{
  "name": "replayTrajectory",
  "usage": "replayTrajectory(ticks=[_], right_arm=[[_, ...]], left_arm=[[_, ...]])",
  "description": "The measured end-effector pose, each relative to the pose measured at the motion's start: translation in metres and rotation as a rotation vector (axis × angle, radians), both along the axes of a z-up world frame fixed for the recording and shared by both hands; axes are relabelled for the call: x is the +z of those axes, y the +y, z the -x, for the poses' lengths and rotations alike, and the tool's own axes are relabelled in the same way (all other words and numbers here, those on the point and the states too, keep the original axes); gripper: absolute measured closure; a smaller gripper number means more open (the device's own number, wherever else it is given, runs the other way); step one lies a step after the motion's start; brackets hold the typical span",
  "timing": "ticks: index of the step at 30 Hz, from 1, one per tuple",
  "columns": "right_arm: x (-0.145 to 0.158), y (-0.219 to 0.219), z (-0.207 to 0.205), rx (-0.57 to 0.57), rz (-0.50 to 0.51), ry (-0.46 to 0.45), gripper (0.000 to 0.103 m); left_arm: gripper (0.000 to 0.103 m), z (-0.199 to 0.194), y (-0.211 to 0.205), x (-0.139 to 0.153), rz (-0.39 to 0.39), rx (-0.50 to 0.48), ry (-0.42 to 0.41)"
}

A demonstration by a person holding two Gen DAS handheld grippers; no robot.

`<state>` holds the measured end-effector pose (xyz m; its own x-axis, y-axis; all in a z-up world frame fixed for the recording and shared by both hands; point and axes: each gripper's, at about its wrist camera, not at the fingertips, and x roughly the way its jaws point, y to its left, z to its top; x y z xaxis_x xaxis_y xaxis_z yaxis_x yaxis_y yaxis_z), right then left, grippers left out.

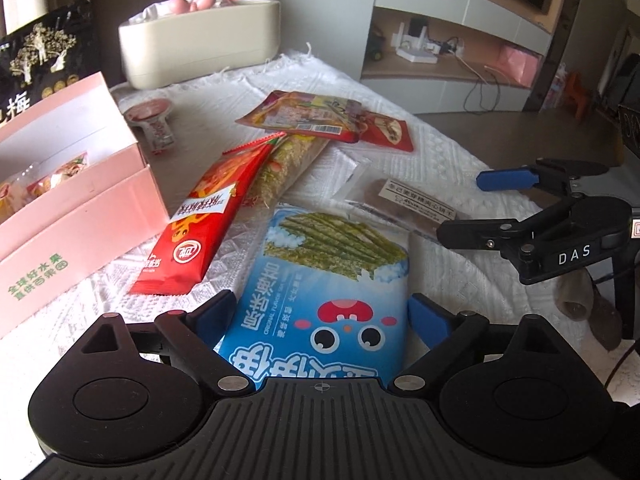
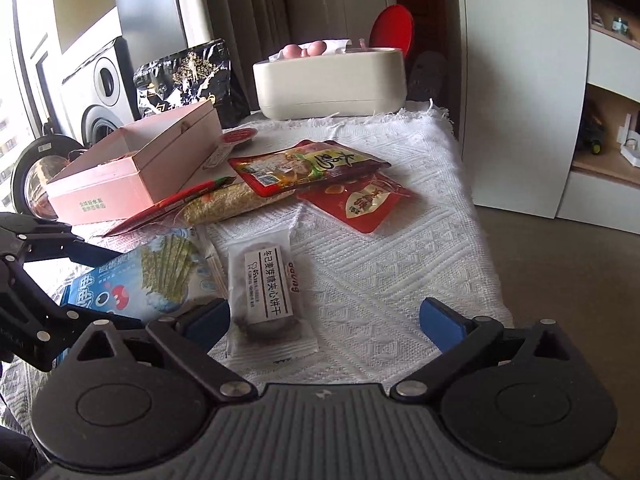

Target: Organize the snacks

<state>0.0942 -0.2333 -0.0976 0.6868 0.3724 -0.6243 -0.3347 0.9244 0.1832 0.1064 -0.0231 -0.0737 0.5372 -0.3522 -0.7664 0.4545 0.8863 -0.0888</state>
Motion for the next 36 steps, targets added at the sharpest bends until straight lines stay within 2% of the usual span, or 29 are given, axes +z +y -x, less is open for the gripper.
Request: replayTrajectory(ticks=[3, 5, 8, 10, 12, 15, 18, 20, 22, 24, 27, 29, 33, 36], right_arm=[[0.001, 0.000, -0.002, 0.005, 0.003, 0.013, 0.000], [0.002, 0.002, -0.004, 0.023, 0.028, 0.031, 0.000], [0.003, 0.012, -0.005, 0.075, 0.124, 0.036, 0.000], [0.005, 0.017, -0.005, 0.060, 0.148, 0.044, 0.000], [0.014, 0.023, -0.004, 0.041, 0.115, 0.051, 0.004], [0.034, 0.042, 0.001, 0.048, 0.034, -0.005, 0.007], [0.050, 0.070, -0.007, 0.087, -0.091, 0.008, 0.011], [0.050, 0.091, -0.022, 0.117, -0.170, 0.097, 0.021], [0.043, 0.112, -0.039, 0.132, -0.221, 0.189, 0.044], [0.033, 0.128, -0.054, 0.103, -0.234, 0.254, 0.052], [0.021, 0.133, -0.065, 0.100, -0.287, 0.347, 0.088], [0.022, 0.129, -0.060, 0.112, -0.288, 0.346, 0.091], [0.036, 0.104, -0.035, 0.144, -0.183, 0.277, 0.094], [0.044, 0.078, -0.022, 0.103, -0.070, 0.227, 0.094]], left_arm=[[0.009, 0.005, 0.004, 0.002, 0.007, -0.009, 0.004], [0.010, 0.010, 0.012, 0.003, 0.039, 0.016, 0.011], [0.010, 0.027, 0.030, 0.010, 0.067, 0.106, -0.018], [0.010, 0.040, 0.045, 0.017, 0.054, 0.184, -0.060], [0.010, 0.053, 0.064, 0.022, 0.032, 0.281, -0.099], [0.010, 0.063, 0.094, 0.024, 0.009, 0.424, -0.134], [0.010, 0.063, 0.121, 0.022, 0.045, 0.532, -0.125], [0.010, 0.060, 0.130, 0.017, 0.078, 0.569, -0.107], [0.010, 0.060, 0.133, 0.012, 0.109, 0.567, -0.086], [0.010, 0.060, 0.131, 0.005, 0.134, 0.544, -0.059], [0.010, 0.062, 0.122, 0.005, 0.106, 0.521, -0.072], [0.010, 0.064, 0.121, 0.005, 0.113, 0.519, -0.068], [0.010, 0.067, 0.116, 0.003, 0.114, 0.513, -0.061], [0.010, 0.068, 0.112, 0.003, 0.120, 0.498, -0.062]])
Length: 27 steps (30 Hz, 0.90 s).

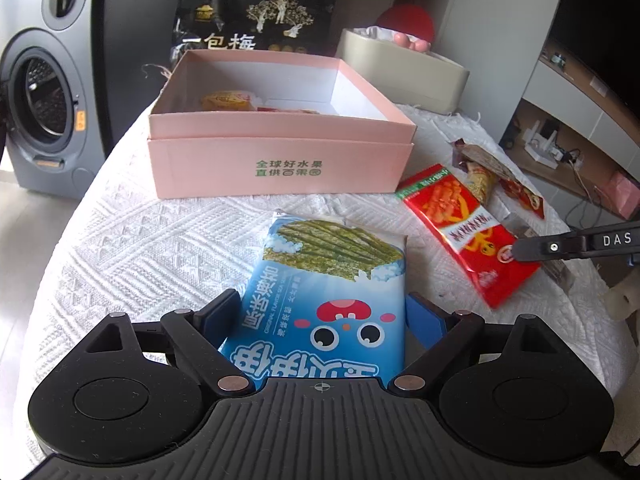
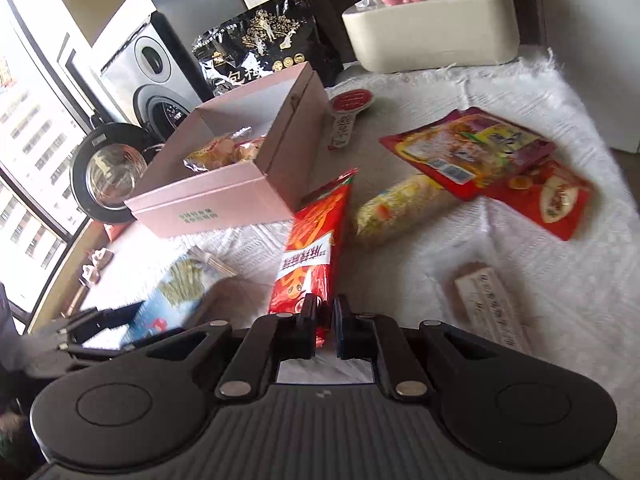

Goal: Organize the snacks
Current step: 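Grasp the red spicy-strip bag with the right gripper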

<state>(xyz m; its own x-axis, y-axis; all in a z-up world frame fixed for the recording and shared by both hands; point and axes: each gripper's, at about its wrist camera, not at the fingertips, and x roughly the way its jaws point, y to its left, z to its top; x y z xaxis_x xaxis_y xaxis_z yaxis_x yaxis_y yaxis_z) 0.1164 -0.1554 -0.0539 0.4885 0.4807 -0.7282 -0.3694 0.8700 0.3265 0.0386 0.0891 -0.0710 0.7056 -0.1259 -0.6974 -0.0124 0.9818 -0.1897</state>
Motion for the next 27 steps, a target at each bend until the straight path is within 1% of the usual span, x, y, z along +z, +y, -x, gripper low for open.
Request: replayTrajectory(ticks=[2, 3, 5, 6, 7, 8, 9, 10, 13, 15, 16, 17, 19, 21, 22, 23, 26, 27], right_arm=[[0.005, -0.009, 0.009, -0.048, 0.107, -0.086, 0.092], [0.009, -0.011, 0.012, -0.060, 0.158, -0.139, 0.089], [0.015, -0.007, 0.020, -0.035, 0.203, -0.218, 0.088], [0.018, -0.003, 0.024, 0.005, 0.202, -0.248, 0.078], [0.019, 0.003, 0.027, 0.041, 0.195, -0.272, 0.060], [0.020, 0.009, 0.030, 0.079, 0.193, -0.295, 0.049], [0.019, 0.018, 0.031, 0.127, 0.201, -0.323, 0.032], [0.016, 0.026, 0.032, 0.171, 0.218, -0.345, 0.029], [0.000, 0.053, 0.028, 0.284, 0.313, -0.379, 0.029], [-0.013, 0.063, 0.020, 0.301, 0.360, -0.370, 0.029], [-0.017, 0.066, 0.015, 0.290, 0.373, -0.356, 0.029], [-0.018, 0.064, 0.011, 0.267, 0.354, -0.337, 0.028], [-0.013, 0.059, 0.005, 0.245, 0.265, -0.212, 0.028], [-0.008, 0.052, 0.008, 0.297, 0.137, -0.111, 0.028], [-0.007, 0.051, 0.011, 0.319, 0.099, -0.081, 0.028], [-0.006, 0.051, 0.016, 0.326, 0.091, -0.081, 0.029], [-0.009, 0.060, 0.030, 0.297, 0.184, -0.172, 0.029], [-0.011, 0.063, 0.031, 0.286, 0.205, -0.186, 0.028]], left_arm=[[0.010, -0.001, -0.002, -0.001, -0.007, 0.001, -0.001], [0.010, -0.002, -0.004, -0.001, -0.011, 0.006, -0.001], [0.009, -0.003, -0.006, -0.001, -0.021, 0.011, 0.003], [0.009, -0.005, -0.007, -0.001, -0.027, 0.012, 0.006], [0.009, -0.005, -0.007, -0.001, -0.031, 0.011, 0.008], [0.009, -0.005, -0.008, -0.001, -0.033, 0.010, 0.009], [0.009, -0.005, -0.007, 0.000, -0.033, 0.008, 0.010], [0.009, -0.005, -0.007, 0.000, -0.032, 0.006, 0.010], [0.009, -0.004, -0.006, 0.000, -0.031, 0.002, 0.007], [0.009, -0.004, -0.007, -0.001, -0.035, -0.001, 0.004], [0.009, -0.003, -0.007, -0.001, -0.036, -0.003, 0.003], [0.009, -0.003, -0.007, -0.001, -0.035, -0.005, 0.001], [0.009, -0.002, -0.005, -0.001, -0.031, -0.009, -0.001], [0.009, -0.002, -0.004, -0.001, -0.022, -0.010, -0.003], [0.009, -0.002, -0.004, -0.001, -0.020, -0.009, -0.002], [0.009, -0.003, -0.004, -0.001, -0.018, -0.008, -0.001], [0.009, -0.002, -0.004, -0.001, -0.021, -0.009, -0.002], [0.009, -0.002, -0.004, 0.000, -0.023, -0.009, 0.001]])
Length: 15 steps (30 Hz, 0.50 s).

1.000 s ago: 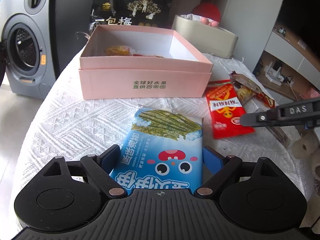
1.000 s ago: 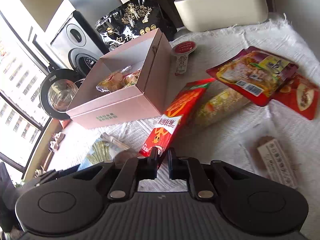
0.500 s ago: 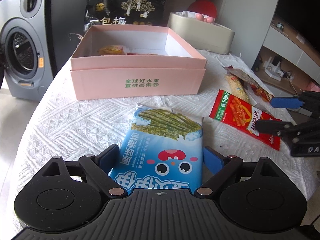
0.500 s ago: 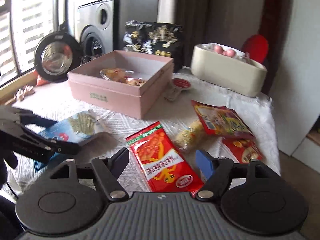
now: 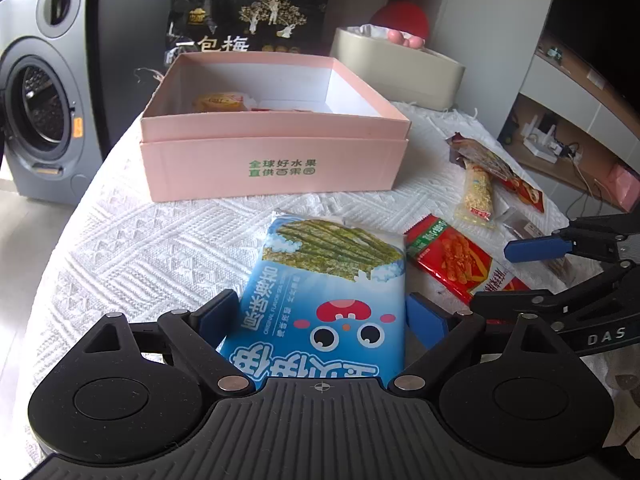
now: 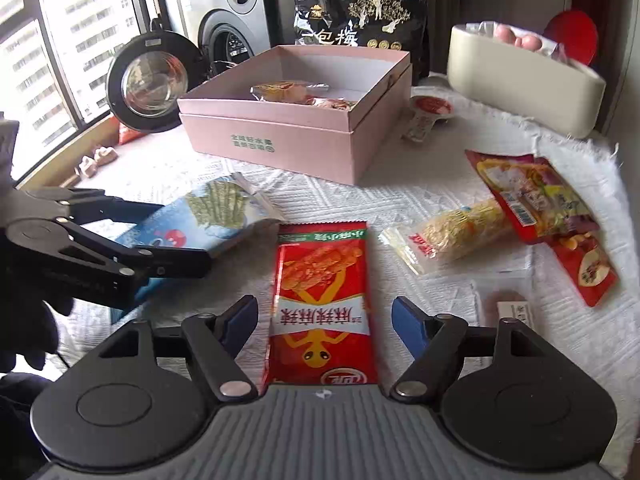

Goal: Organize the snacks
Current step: 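Grasp the red spicy-strip bag with the right gripper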

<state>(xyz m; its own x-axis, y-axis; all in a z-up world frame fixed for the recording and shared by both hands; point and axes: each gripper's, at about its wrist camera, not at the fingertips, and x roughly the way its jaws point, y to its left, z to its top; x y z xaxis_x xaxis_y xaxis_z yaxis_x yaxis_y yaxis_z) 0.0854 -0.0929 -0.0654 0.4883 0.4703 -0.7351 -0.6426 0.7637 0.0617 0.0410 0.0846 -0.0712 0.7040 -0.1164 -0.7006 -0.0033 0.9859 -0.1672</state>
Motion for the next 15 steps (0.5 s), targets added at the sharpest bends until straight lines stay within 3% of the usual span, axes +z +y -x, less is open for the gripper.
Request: replayTrajectory(ticks=[5, 7, 11, 15], right_arm=[[-0.005, 0.009, 0.000, 0.000, -0.030, 0.010, 0.030], [-0.003, 0.014, 0.000, -0.007, -0.016, -0.001, 0.052], [0.008, 0.006, 0.007, 0.015, -0.048, 0.037, 0.058], [0.033, -0.008, 0.021, 0.013, -0.087, 0.008, 0.058]], left_arm=[[0.010, -0.001, 0.001, 0.004, 0.014, -0.006, 0.016], [0.010, 0.002, -0.002, 0.006, 0.004, -0.023, 0.025], [0.010, 0.017, -0.008, 0.017, -0.011, -0.062, 0.014], [0.011, 0.036, -0.005, 0.050, 0.020, -0.079, -0.052]])
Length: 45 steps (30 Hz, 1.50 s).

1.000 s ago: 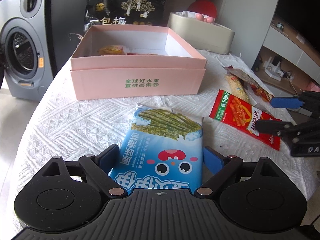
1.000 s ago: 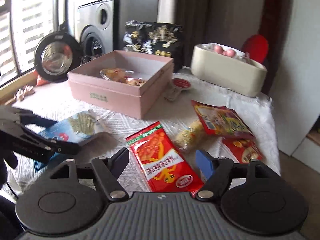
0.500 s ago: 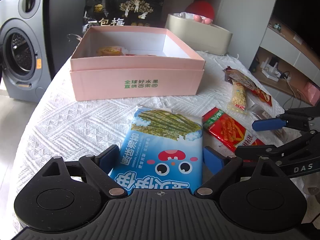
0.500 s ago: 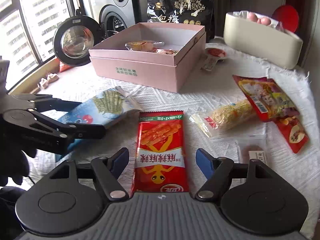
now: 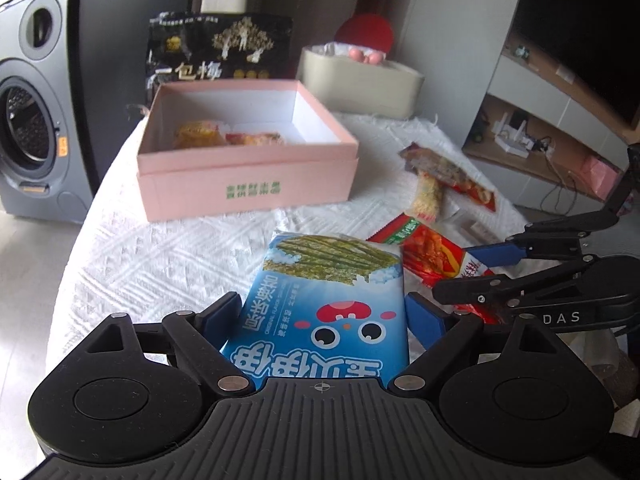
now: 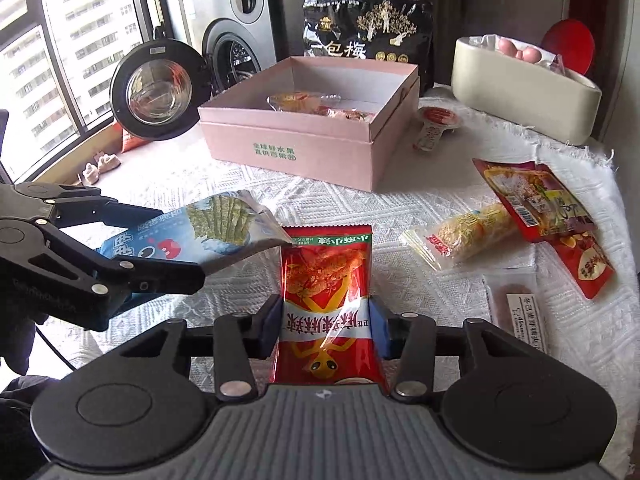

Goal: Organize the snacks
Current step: 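Grasp the red spicy-strip bag with the right gripper, then lower the seaweed bag and red bag into the pink box, opening both grippers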

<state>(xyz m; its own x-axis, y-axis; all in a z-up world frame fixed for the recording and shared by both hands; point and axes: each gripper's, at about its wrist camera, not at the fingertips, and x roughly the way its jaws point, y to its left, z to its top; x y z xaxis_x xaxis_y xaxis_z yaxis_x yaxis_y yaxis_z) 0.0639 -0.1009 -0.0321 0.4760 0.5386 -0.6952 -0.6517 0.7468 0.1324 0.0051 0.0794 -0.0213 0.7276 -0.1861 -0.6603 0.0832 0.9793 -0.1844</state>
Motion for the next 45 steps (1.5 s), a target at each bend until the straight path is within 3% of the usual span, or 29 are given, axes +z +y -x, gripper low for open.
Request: replayTrajectory(ticks=[4, 8, 11, 14, 16, 19, 22, 26, 29, 32, 34, 38, 41, 45], right_arm=[[0.057, -0.013, 0.005, 0.001, -0.108, -0.105, 0.058], [0.113, -0.016, -0.011, -0.053, -0.201, -0.230, 0.058], [0.138, -0.010, -0.030, -0.107, -0.211, -0.324, 0.058], [0.146, -0.003, -0.053, -0.135, -0.225, -0.340, 0.058], [0.143, 0.001, -0.067, -0.145, -0.224, -0.329, 0.058], [0.131, 0.009, -0.090, -0.161, -0.210, -0.275, 0.058], [0.114, 0.017, -0.113, -0.166, -0.189, -0.215, 0.058], [0.096, 0.035, -0.146, -0.145, -0.192, -0.138, 0.058], [0.084, 0.058, -0.172, -0.121, -0.215, -0.075, 0.058], [0.072, 0.082, -0.196, -0.065, -0.208, -0.015, 0.050], [0.068, 0.088, -0.207, -0.071, -0.191, -0.027, 0.049], [0.056, 0.074, -0.231, -0.147, -0.133, -0.048, 0.049], [0.031, 0.059, -0.257, -0.241, -0.076, 0.027, 0.049], [-0.010, 0.051, -0.287, -0.337, -0.055, 0.173, 0.058]], left_arm=[[0.011, 0.007, 0.007, 0.061, -0.036, 0.026, -0.192], [0.010, -0.018, 0.018, 0.106, -0.057, 0.096, -0.368], [0.010, -0.057, 0.034, 0.121, 0.032, 0.156, -0.413], [0.010, -0.108, 0.050, 0.108, 0.162, 0.185, -0.369], [0.010, -0.151, 0.055, 0.080, 0.221, 0.146, -0.245], [0.012, -0.201, 0.050, 0.031, 0.137, 0.107, -0.091], [0.020, -0.212, 0.050, 0.008, 0.047, 0.117, -0.099], [0.020, -0.202, 0.057, 0.002, 0.053, 0.067, -0.116], [0.020, -0.186, 0.069, 0.010, 0.071, 0.095, -0.164], [0.020, -0.161, 0.077, 0.020, 0.091, 0.137, -0.207], [0.020, -0.140, 0.077, 0.021, 0.115, 0.127, -0.222], [0.020, -0.106, 0.075, 0.015, 0.215, 0.042, -0.217], [0.020, -0.092, 0.067, 0.006, 0.263, -0.036, -0.181], [0.024, -0.089, 0.049, -0.010, 0.238, -0.094, -0.112]])
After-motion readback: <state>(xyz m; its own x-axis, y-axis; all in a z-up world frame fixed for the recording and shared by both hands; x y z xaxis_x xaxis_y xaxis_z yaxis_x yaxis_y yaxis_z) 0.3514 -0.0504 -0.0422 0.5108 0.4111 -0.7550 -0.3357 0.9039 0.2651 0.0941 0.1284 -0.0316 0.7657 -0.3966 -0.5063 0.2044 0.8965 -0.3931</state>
